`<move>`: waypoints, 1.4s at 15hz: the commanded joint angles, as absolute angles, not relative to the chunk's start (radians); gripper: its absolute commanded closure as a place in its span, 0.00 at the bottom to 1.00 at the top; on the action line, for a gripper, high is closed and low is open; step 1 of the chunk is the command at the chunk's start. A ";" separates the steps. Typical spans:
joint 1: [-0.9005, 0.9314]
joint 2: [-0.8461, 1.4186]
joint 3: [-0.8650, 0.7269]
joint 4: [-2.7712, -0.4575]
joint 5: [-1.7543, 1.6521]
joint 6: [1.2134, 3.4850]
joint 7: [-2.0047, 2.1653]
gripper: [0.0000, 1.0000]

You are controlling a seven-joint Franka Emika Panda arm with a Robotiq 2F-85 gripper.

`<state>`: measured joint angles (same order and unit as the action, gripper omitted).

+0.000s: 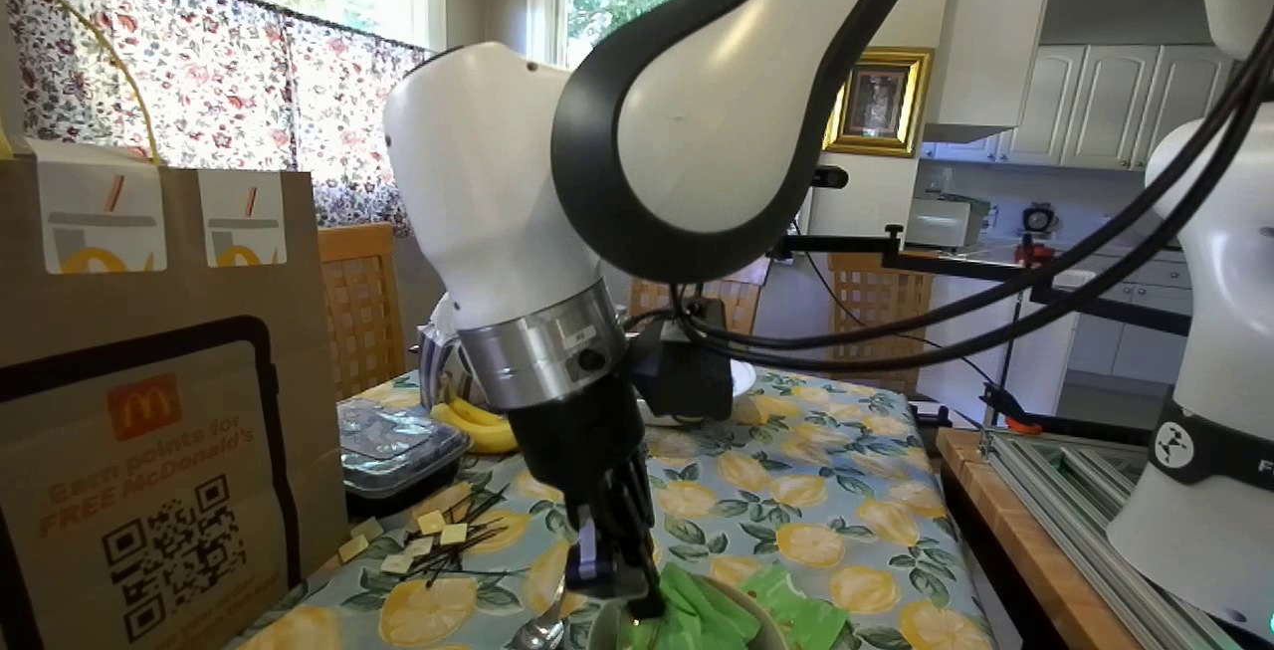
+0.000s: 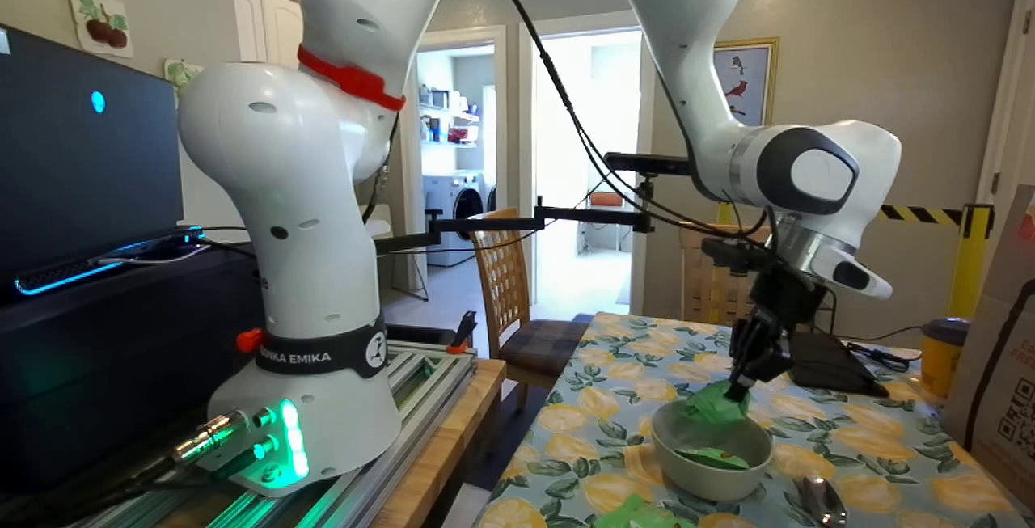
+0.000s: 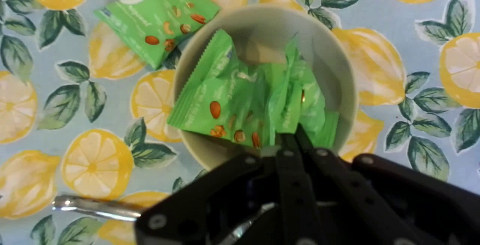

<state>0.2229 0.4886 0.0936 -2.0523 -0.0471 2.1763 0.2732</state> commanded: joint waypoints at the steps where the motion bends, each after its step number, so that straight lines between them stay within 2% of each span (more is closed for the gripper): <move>1: 0.244 0.345 0.061 -2.169 -0.083 2.185 0.371 0.99; 12: 0.166 0.163 -0.031 -2.374 -0.267 2.222 0.584 0.99; 17: 0.075 0.186 -0.083 -2.445 -0.252 2.400 0.553 0.99; 18: 0.061 0.189 -0.096 -2.455 -0.268 2.449 0.541 0.90; 19: 0.052 0.187 -0.101 -2.463 -0.263 2.478 0.533 0.72; 21: 0.044 0.189 -0.112 -2.474 -0.267 2.535 0.525 0.59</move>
